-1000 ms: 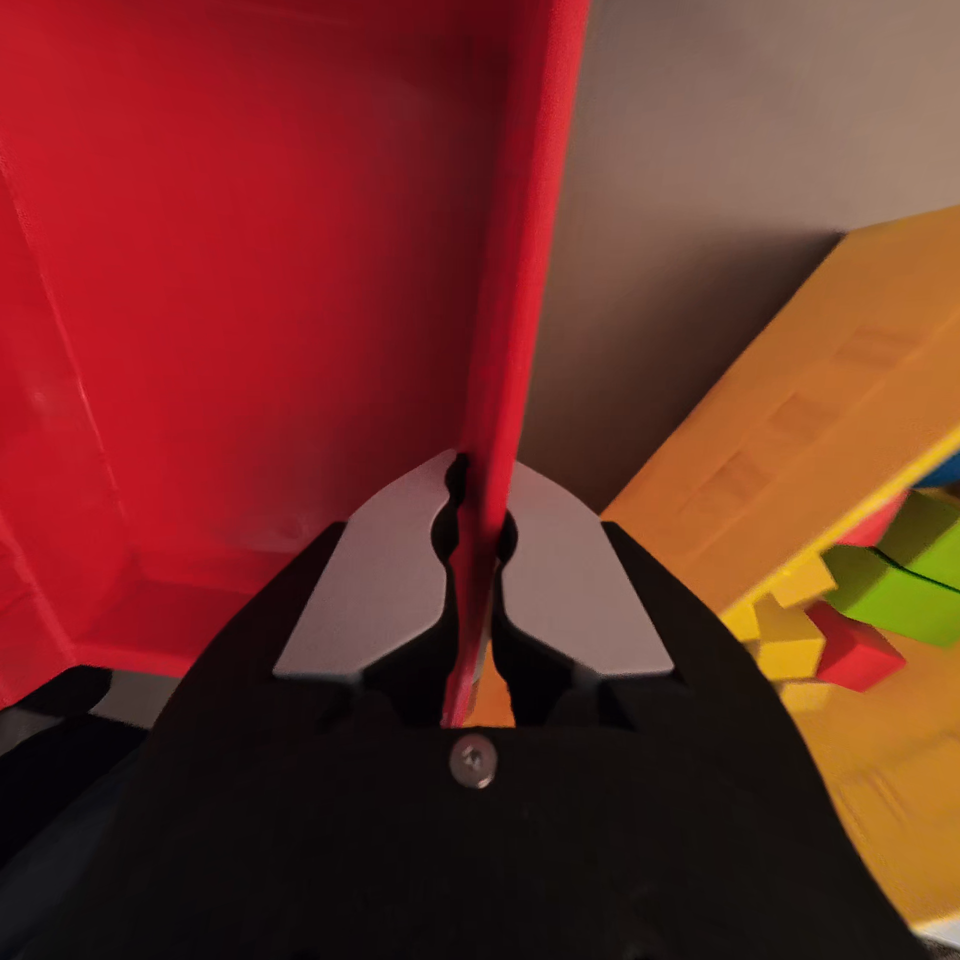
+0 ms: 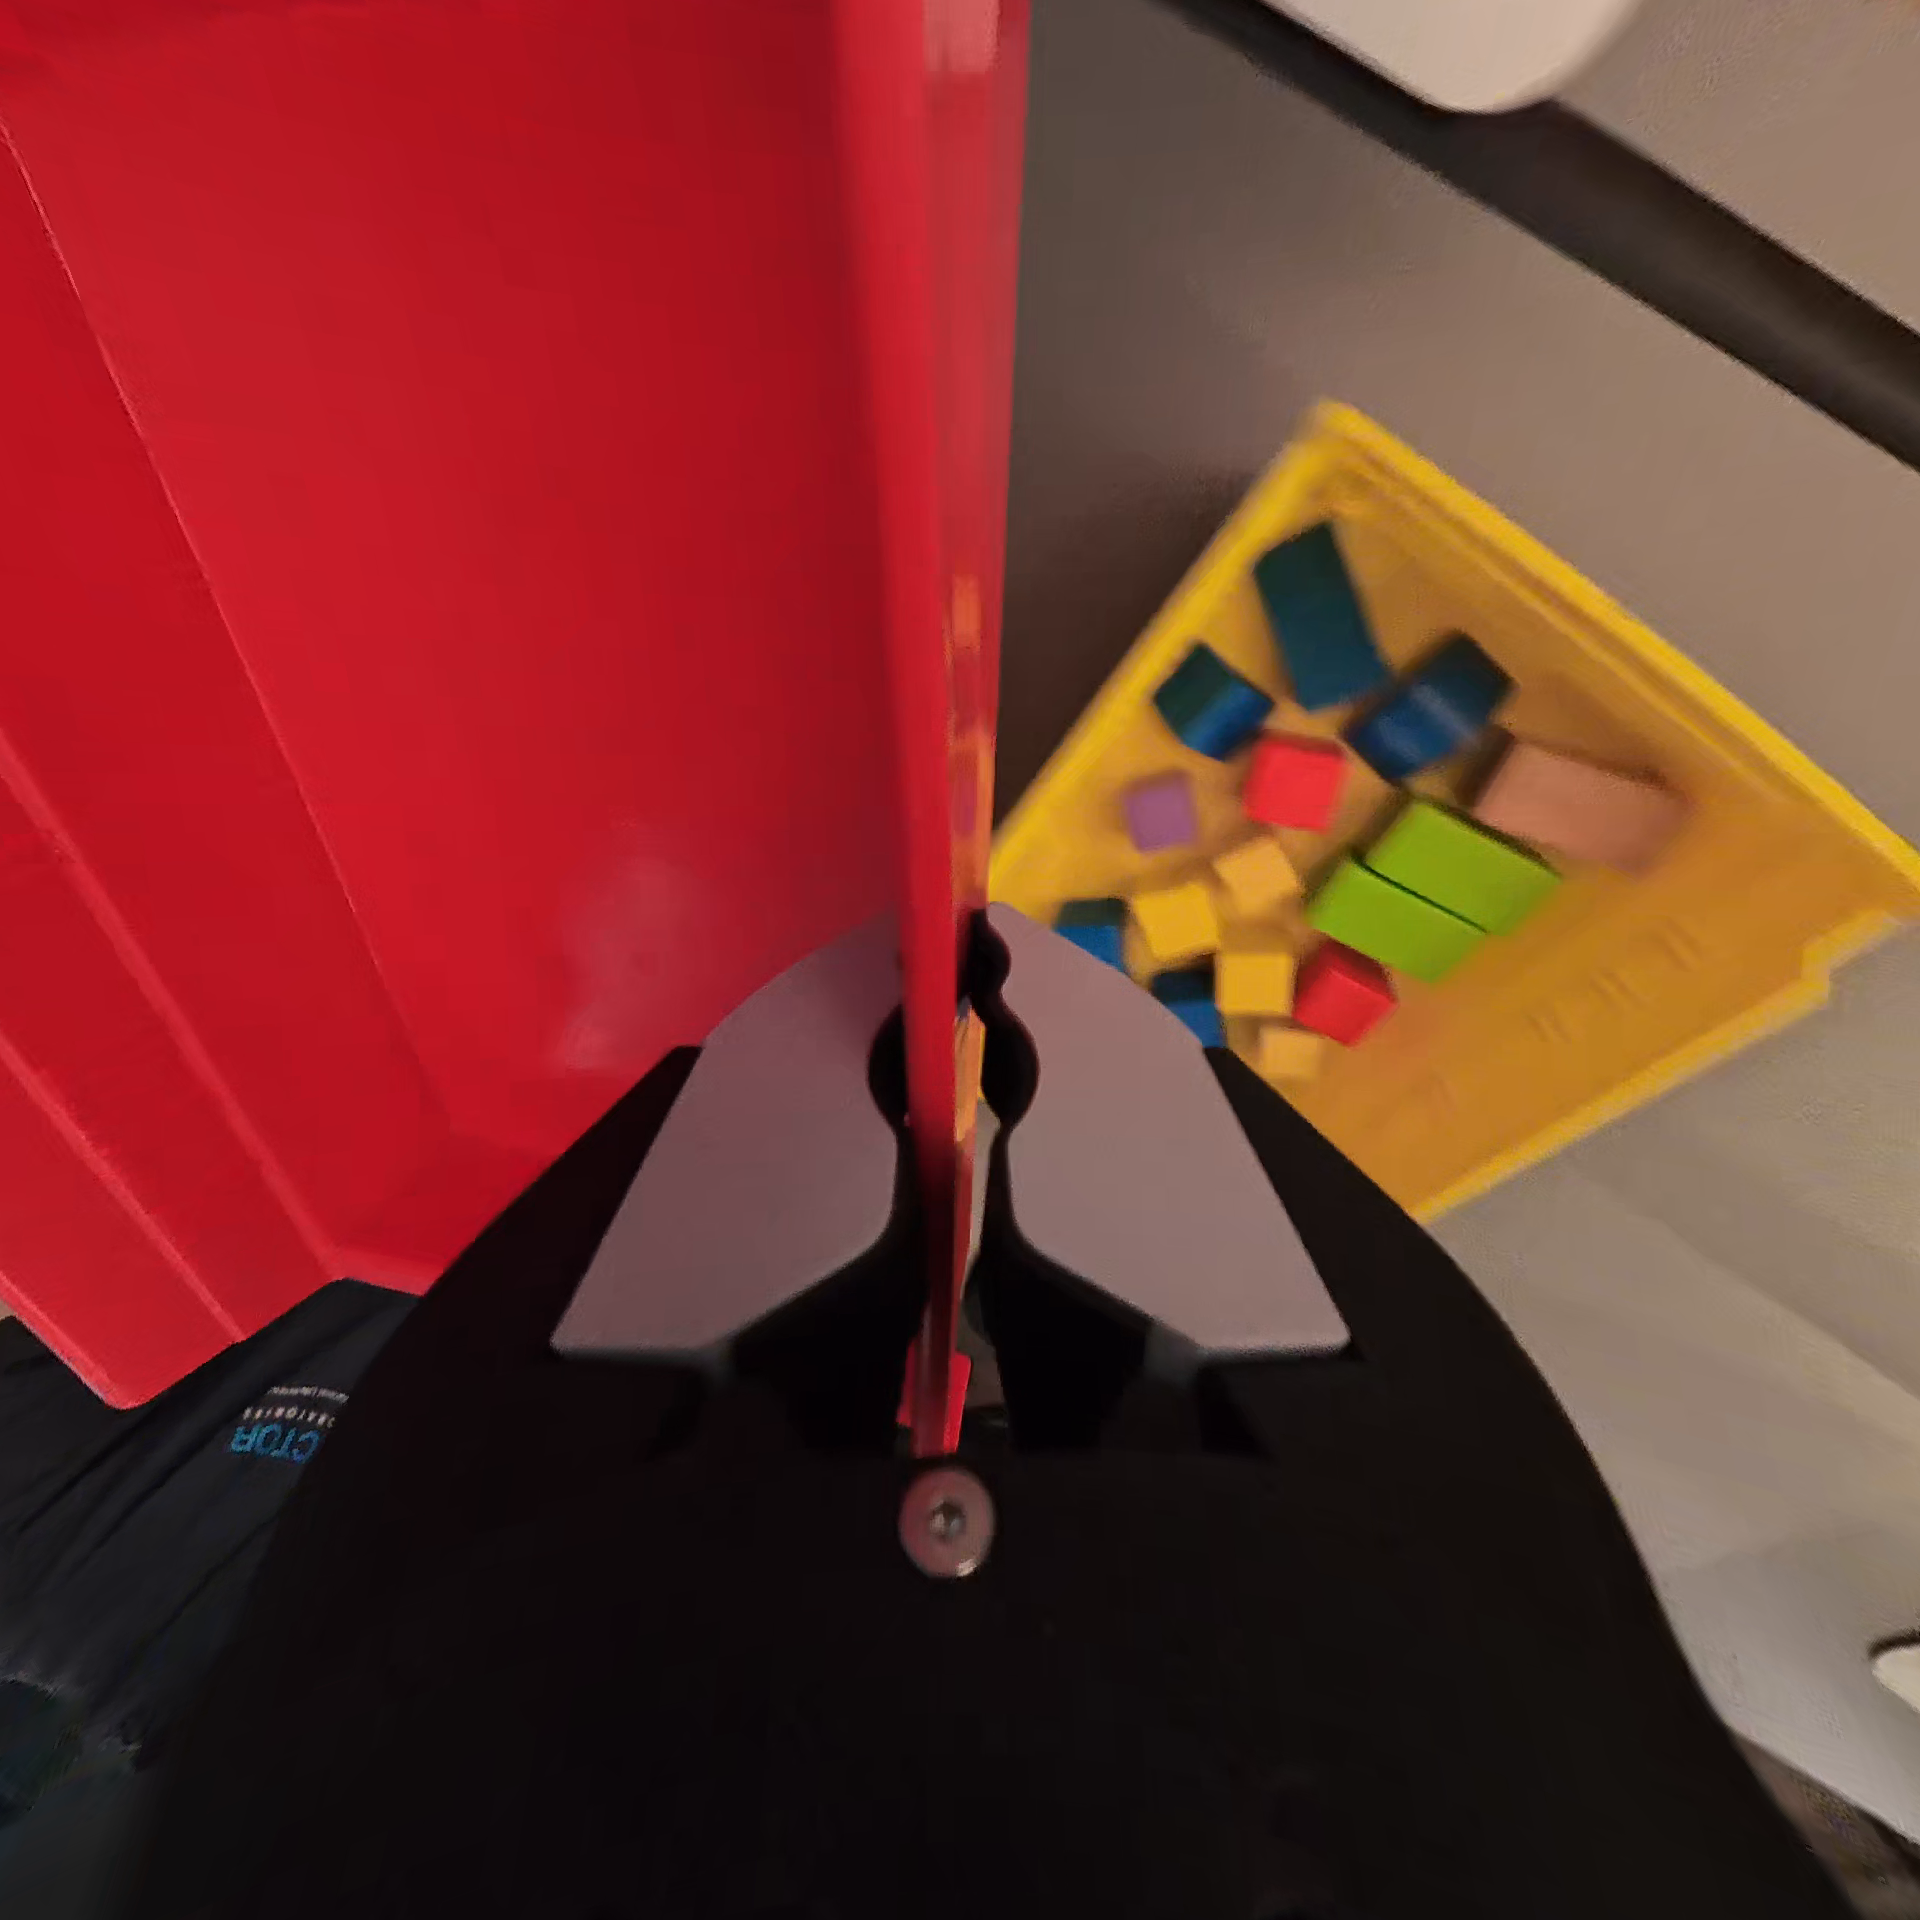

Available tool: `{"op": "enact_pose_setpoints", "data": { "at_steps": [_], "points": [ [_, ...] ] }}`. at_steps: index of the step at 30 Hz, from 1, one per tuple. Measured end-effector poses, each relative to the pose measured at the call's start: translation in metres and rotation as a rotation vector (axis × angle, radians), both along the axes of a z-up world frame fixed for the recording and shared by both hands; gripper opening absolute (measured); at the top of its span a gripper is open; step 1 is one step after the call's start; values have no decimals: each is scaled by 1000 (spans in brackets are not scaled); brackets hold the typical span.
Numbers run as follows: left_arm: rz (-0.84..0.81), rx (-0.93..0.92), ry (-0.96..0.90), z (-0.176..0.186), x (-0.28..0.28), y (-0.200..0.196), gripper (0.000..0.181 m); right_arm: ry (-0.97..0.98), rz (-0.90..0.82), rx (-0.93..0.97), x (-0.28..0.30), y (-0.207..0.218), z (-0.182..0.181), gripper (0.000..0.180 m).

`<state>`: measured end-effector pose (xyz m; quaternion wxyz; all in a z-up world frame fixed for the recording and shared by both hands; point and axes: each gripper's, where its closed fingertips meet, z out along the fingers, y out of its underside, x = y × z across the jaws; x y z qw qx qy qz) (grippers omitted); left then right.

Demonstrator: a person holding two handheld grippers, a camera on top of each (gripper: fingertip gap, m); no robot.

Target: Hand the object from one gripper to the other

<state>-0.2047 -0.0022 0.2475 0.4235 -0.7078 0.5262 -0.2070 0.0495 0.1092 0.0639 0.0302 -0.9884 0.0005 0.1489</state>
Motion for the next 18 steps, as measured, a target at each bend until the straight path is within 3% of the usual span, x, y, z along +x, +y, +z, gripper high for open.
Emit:
{"op": "enact_pose_setpoints", "data": {
  "at_steps": [4, 10, 14, 18],
  "points": [
    [-51, 45, 1, -27, 45, 5, 64, -27, -206, 45, 119, -60, 29, 7],
    [-123, -255, 153, -163, 146, 14, 64, -79, -552, 49, 279, -197, 41, 7],
    [-41, -380, 248, -235, 202, 48, 64, -93, -704, 12, 338, -281, 23, 7],
    [40, -529, 374, -292, 233, 68, 61, -71, -771, -54, 360, -337, -10, 8]
  ]
}}
